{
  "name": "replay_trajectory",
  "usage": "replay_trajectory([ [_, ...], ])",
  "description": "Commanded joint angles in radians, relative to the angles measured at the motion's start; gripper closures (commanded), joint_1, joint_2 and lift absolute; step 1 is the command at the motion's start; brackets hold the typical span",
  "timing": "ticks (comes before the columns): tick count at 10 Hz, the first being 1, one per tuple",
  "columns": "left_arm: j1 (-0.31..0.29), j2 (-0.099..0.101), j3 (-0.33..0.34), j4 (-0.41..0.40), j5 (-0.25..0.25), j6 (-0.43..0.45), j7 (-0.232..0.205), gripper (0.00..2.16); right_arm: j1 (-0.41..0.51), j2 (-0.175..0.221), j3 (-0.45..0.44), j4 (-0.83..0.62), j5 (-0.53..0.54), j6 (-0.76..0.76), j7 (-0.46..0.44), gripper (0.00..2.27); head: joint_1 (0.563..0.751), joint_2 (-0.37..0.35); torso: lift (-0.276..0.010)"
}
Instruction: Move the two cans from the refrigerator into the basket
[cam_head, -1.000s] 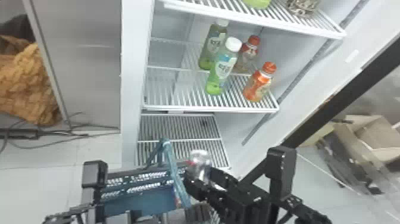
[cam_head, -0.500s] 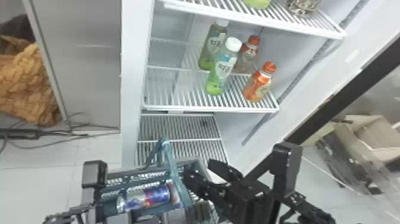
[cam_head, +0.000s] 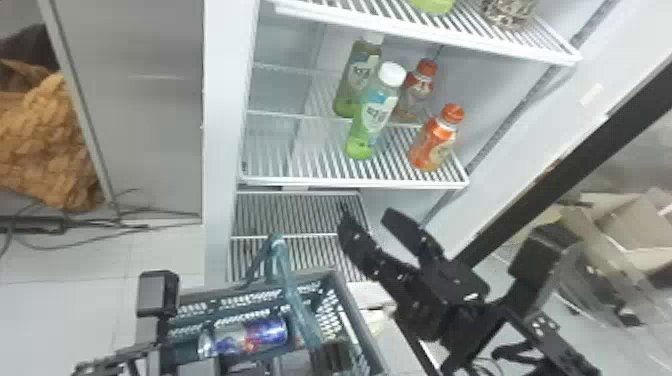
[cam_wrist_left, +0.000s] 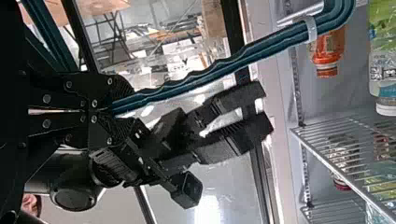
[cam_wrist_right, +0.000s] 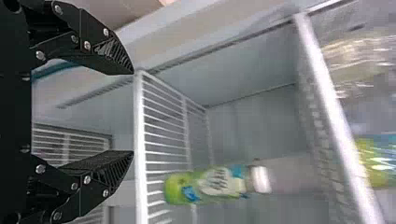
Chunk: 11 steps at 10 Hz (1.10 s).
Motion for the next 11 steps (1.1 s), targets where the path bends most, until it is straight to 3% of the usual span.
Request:
replay_trajectory([
  [1, 0.0, -0.002, 0.0, 0.0, 0.0, 0.0, 0.0, 1.19, 0.013, 0.002, 0.006, 0.008, 0.025, -0.112, -0.012, 0.46, 0.695, -0.35, -0.276],
  [5, 0.002, -0.005, 0.004, 0.0, 0.0, 0.0, 0.0, 1.19, 0.028, 0.005, 0.045, 0.067, 0.065, -0.377, -0.046, 0.45, 0.695, -0.35, -0.276],
  [11, 0.0, -0.003, 0.0, 0.0, 0.0, 0.0, 0.0, 1.19, 0.013, 0.02, 0.075, 0.185, 0.169, -0.512, -0.089, 0.45, 0.695, -0.35, -0.276],
])
